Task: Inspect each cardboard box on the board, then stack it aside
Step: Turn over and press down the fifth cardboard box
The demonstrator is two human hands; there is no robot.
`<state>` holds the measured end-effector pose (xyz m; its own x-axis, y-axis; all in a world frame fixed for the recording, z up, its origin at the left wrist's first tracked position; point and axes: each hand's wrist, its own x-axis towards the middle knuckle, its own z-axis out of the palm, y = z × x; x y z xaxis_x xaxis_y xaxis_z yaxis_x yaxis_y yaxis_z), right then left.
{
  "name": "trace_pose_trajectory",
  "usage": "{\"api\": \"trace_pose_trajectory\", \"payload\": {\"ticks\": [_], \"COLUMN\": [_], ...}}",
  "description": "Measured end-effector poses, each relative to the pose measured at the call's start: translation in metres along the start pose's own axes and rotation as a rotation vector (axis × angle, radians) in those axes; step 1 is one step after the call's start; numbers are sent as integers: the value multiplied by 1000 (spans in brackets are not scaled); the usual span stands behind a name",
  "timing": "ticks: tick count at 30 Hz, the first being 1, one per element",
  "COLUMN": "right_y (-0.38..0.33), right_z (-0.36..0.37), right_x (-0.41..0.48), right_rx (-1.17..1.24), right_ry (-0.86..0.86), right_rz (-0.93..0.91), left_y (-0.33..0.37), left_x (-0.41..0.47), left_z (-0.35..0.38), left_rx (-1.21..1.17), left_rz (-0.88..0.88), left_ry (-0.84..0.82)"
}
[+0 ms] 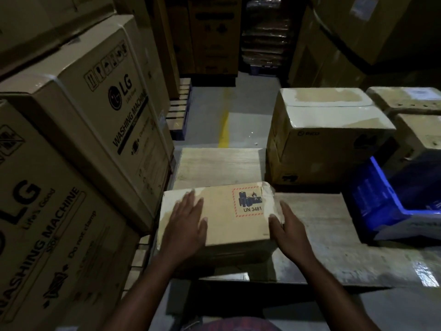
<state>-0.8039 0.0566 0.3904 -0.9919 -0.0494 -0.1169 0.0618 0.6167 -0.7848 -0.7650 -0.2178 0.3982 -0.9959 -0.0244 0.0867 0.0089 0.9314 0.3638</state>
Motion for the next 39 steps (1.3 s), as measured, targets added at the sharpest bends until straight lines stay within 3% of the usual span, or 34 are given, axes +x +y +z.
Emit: {"api": "trace_pose_trajectory", "payload": {"ticks": [4, 9, 15, 20, 24, 28, 31, 33, 35, 39], "right_y": [-10, -39, -92, -114, -118, -128, -140, -141, -136, -124], "right_z": [3, -8, -47, -48, -18, 14, 20, 17, 11, 7], "right_x": [-8, -9, -14, -16, -35, -49, -50, -48, -43, -24], "right_rx": [210, 355, 217, -120, -207, -263, -238, -166, -160, -315], "right_ry": [-75, -88, 5, 84, 113, 47, -163, -237, -202, -187], "right_rz": [168, 151, -133, -253, -323, -412, -489, -478, -438, -439], "left_y": [-38, -47, -43, -18, -9, 3, 21, 33, 35, 16], "left_x": [-9, -12, -6, -6, -7, -3, 2, 2, -1, -12], "left_z": [-5, -9, 2, 29, 33, 5, -27, -46, -50, -47], "left_rx": [-25, -167, -478, -676, -686, -973, -1059, -964, -797, -587], "left_rz": [-250, -291, -263, -304, -389, -351, -233, -215, -207, -267], "left_ry": [21, 3, -18, -251, -344, -271, -163, -14, 135, 236]}}
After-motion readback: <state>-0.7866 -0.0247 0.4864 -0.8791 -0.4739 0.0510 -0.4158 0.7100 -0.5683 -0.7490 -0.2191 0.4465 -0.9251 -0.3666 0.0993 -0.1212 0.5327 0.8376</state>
